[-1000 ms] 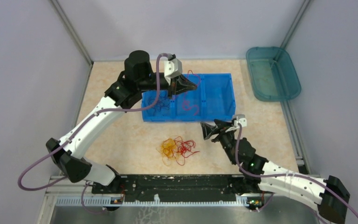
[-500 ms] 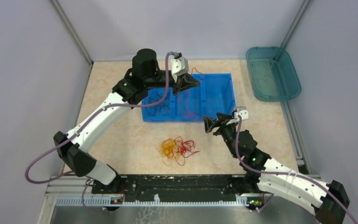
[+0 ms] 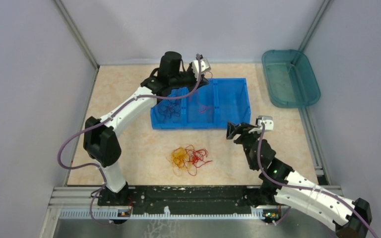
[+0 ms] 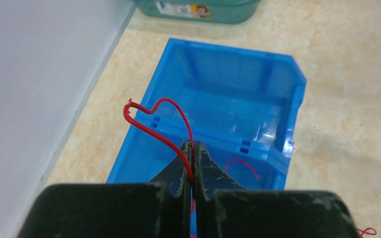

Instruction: Untangle the cables

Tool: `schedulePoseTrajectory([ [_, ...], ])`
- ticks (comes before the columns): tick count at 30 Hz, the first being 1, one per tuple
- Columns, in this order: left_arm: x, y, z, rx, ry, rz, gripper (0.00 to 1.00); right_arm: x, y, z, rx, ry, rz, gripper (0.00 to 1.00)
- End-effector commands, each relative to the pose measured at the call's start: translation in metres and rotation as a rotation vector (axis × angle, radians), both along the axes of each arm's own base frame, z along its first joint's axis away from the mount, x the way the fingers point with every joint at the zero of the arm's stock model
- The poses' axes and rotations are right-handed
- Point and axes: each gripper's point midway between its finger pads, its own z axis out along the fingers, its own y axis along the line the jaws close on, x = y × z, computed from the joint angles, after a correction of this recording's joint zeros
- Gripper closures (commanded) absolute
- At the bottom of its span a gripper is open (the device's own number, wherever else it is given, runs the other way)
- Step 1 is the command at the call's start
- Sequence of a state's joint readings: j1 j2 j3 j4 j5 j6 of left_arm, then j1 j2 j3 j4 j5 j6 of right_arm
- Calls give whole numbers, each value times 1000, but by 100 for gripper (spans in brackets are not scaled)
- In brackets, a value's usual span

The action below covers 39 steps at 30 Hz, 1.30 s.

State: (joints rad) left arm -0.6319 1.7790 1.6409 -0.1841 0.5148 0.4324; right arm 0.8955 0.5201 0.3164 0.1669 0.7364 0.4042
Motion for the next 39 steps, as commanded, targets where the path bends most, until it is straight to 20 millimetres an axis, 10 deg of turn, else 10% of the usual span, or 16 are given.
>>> schedulePoseTrajectory([
  [1, 24, 5, 12, -40, -35, 32, 100, 0, -8, 19, 52, -30, -35, 30],
  [5, 33, 6, 4, -51, 9, 41, 85, 0, -8, 20, 53, -30, -33, 30],
  [9, 34, 2, -1, -34, 81, 19, 44, 0, -8, 21, 53, -31, -32, 30],
  [22, 22, 20, 48, -95, 100, 41, 31, -2, 5, 24, 26, -24, 40, 30],
  [28, -30, 62, 46, -44, 174, -33, 12, -17, 73, -4, -95, 53, 394, 28],
  [39, -149, 147, -55, 187, 278, -134, 10, -56, 167, -72, -145, 241, 903, 38],
])
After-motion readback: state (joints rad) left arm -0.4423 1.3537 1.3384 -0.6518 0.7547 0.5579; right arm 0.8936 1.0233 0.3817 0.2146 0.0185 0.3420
